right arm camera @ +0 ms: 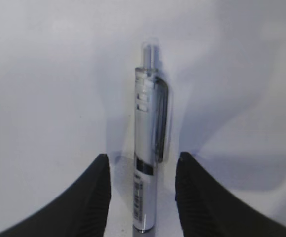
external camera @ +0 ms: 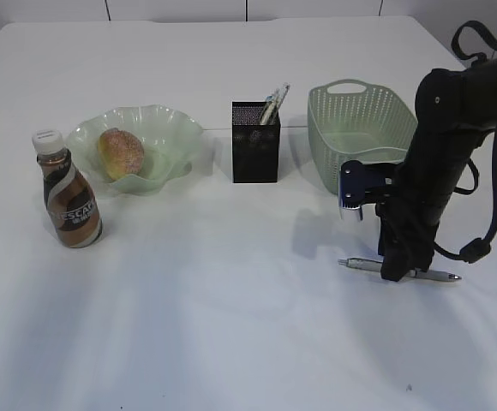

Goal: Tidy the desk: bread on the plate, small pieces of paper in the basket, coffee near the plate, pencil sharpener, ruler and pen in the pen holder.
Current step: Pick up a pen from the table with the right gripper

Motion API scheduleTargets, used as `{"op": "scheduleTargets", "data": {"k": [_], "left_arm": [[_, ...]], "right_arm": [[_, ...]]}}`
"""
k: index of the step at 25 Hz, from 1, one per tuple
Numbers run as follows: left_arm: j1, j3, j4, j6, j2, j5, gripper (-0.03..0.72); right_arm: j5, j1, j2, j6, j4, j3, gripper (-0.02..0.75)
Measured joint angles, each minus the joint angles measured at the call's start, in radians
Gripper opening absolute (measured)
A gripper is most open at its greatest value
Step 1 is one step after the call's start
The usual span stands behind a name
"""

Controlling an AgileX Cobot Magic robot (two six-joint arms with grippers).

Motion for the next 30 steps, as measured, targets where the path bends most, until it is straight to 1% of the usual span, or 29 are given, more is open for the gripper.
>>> {"op": "scheduleTargets", "data": {"k": [30], "left_arm": [[0.000,0.000,-0.005,0.000,0.000,0.000,0.275]], "right_arm": [[-0.002,0.000,0.000,0.004,0.009,0.000,0.354]]}}
